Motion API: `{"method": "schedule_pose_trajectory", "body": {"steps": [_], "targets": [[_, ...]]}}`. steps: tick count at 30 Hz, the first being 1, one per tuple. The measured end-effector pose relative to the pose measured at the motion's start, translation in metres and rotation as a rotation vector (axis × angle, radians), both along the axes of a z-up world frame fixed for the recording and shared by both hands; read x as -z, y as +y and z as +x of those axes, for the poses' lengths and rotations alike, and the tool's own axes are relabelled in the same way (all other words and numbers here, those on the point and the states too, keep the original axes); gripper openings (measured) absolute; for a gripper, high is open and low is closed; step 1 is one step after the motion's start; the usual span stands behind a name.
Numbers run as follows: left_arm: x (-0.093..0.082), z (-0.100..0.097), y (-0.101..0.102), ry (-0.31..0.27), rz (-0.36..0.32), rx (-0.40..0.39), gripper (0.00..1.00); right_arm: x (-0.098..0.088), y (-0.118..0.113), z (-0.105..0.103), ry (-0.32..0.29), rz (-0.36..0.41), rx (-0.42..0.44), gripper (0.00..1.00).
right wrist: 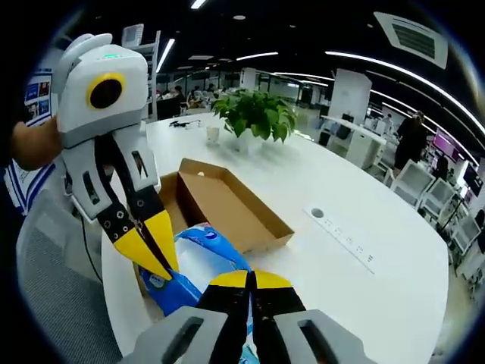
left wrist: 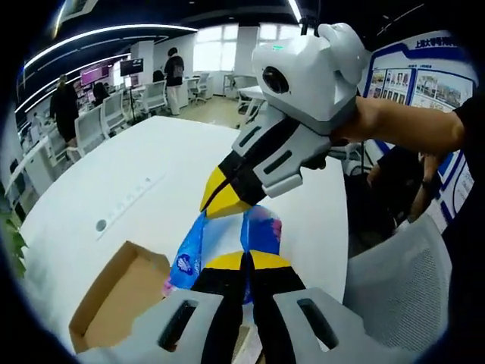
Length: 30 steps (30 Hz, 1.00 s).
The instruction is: Operate the shoe box by opening the lid, removing the specified soft item, and placing it in the target area until the item is outside and the box remains undamaged.
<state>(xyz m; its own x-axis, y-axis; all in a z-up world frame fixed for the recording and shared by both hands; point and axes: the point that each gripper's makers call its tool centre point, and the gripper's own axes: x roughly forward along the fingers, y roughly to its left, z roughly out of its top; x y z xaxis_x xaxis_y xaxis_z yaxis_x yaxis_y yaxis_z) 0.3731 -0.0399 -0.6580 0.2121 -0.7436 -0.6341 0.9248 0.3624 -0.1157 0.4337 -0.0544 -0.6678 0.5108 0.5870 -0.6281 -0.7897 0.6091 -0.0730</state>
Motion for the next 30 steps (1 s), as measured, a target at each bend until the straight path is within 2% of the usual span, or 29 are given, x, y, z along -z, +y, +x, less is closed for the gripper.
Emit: {"method": "schedule_pose_trajectory", "body": {"steps": [14, 30], "targets": [[0.013, 0.004, -0.047, 0.017, 0.005, 0.06, 0.0, 0.011, -0.046, -0.001, 0.031, -0.02, 0.072, 0.0], [0.03, 0.007, -0.108, 0.045, -0.008, 0.13, 0.0, 0.027, -0.112, 0.0, 0.077, -0.049, 0.167, 0.0]]}}
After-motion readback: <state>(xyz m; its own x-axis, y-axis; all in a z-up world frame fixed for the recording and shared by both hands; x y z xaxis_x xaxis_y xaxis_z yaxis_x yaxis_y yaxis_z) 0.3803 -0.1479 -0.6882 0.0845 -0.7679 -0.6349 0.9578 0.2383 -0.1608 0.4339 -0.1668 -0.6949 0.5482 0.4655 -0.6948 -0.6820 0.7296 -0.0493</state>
